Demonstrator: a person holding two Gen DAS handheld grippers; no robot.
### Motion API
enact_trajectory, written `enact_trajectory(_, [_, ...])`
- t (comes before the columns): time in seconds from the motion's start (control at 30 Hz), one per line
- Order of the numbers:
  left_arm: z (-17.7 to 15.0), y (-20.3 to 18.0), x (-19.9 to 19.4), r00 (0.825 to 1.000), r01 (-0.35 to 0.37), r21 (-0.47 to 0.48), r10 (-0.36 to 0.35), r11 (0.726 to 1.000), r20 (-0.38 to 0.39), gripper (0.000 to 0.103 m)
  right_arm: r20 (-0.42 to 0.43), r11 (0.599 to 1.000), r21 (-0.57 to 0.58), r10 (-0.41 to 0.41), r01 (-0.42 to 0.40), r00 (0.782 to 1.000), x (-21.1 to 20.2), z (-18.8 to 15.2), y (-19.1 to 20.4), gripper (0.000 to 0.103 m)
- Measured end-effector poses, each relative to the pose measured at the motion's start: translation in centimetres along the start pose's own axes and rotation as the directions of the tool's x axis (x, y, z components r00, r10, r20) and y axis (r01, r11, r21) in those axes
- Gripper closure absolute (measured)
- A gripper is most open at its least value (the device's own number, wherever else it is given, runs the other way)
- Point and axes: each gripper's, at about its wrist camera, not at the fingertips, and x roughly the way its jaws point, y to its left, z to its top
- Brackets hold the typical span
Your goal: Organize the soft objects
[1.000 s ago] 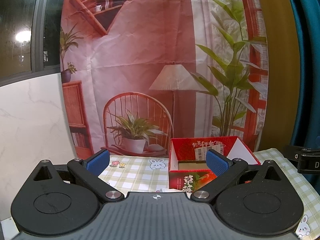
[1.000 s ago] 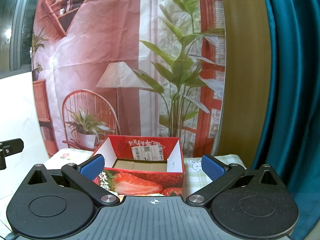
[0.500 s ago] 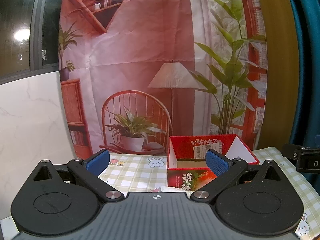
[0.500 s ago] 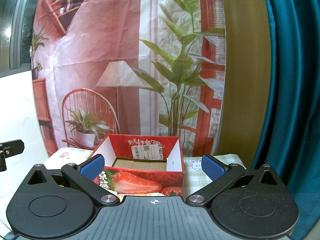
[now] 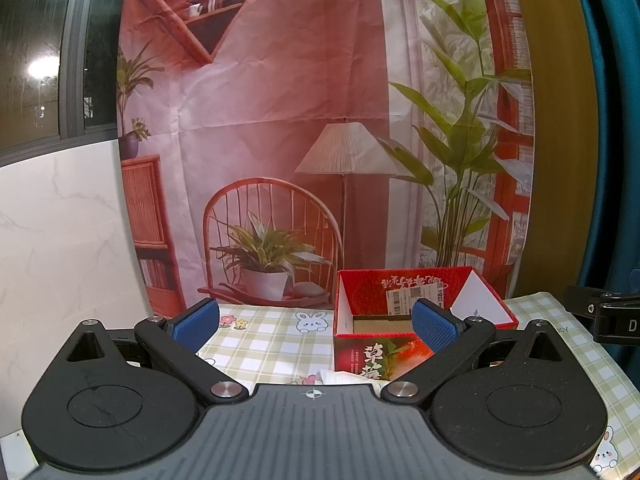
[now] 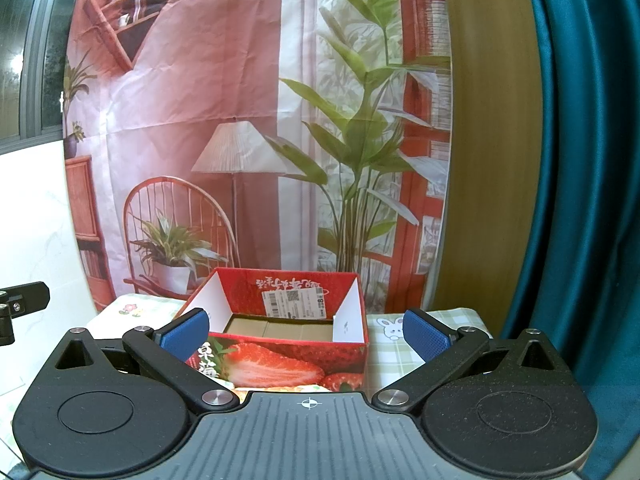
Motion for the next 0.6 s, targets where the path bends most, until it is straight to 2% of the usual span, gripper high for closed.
enact_trajectory(0.6, [-0.20,-0.01,0.07,1.000,0.006,-0.002,-0.006,1.000,-0.006,0.000,-0.002,1.000,-0.001,0.000,0.000,1.000,0.05,0.22,0.05,0.000])
